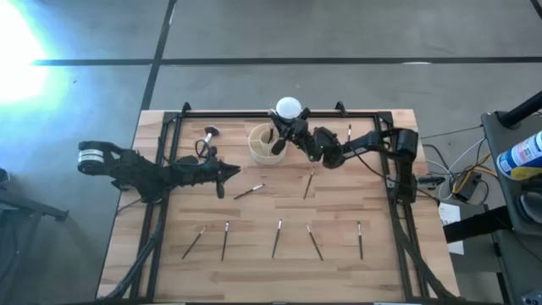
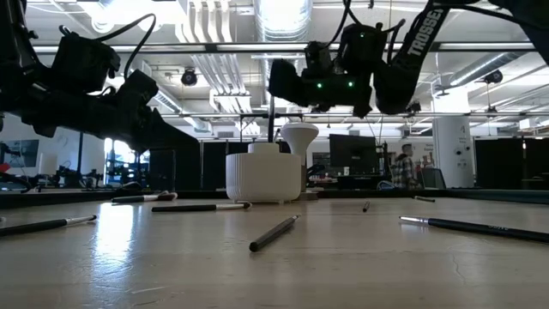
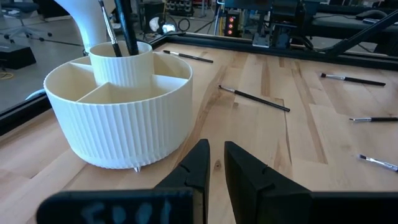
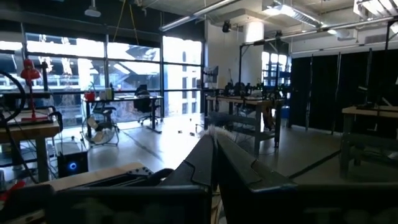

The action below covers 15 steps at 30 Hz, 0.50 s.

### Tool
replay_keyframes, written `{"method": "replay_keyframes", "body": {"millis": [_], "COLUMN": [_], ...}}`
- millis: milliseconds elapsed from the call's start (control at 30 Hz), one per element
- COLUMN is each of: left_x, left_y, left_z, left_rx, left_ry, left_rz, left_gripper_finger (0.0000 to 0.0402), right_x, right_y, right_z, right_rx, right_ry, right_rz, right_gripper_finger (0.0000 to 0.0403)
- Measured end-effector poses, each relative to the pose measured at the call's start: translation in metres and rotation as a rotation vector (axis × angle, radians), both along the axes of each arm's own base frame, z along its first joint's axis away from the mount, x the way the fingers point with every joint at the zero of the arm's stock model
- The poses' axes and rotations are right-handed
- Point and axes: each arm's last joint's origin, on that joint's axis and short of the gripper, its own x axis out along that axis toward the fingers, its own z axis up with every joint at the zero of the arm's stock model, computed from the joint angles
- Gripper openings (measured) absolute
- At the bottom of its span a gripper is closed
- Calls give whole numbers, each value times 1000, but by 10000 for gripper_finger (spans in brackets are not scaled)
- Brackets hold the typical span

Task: Put items in baskets/containers
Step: Put the black blush brush into the white organizer

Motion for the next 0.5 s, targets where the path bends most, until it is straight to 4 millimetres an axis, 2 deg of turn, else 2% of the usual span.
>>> {"method": "replay_keyframes", "body": {"millis": [267,500], "left_x": [0,0], "left_y": [0,0], "left_z": [-1,-1], "left_rx": [-2,-3], "left_ry": [9,13], "left_rz": [0,0], "left_gripper_finger": [43,43], "right_x": [3,1], "right_y": [-1,-1], "right_z": [-15,-9], "right_rx": [11,23], "right_ry": [-9,-29], "right_rz": [3,8], "right_gripper_finger": [8,9]}}
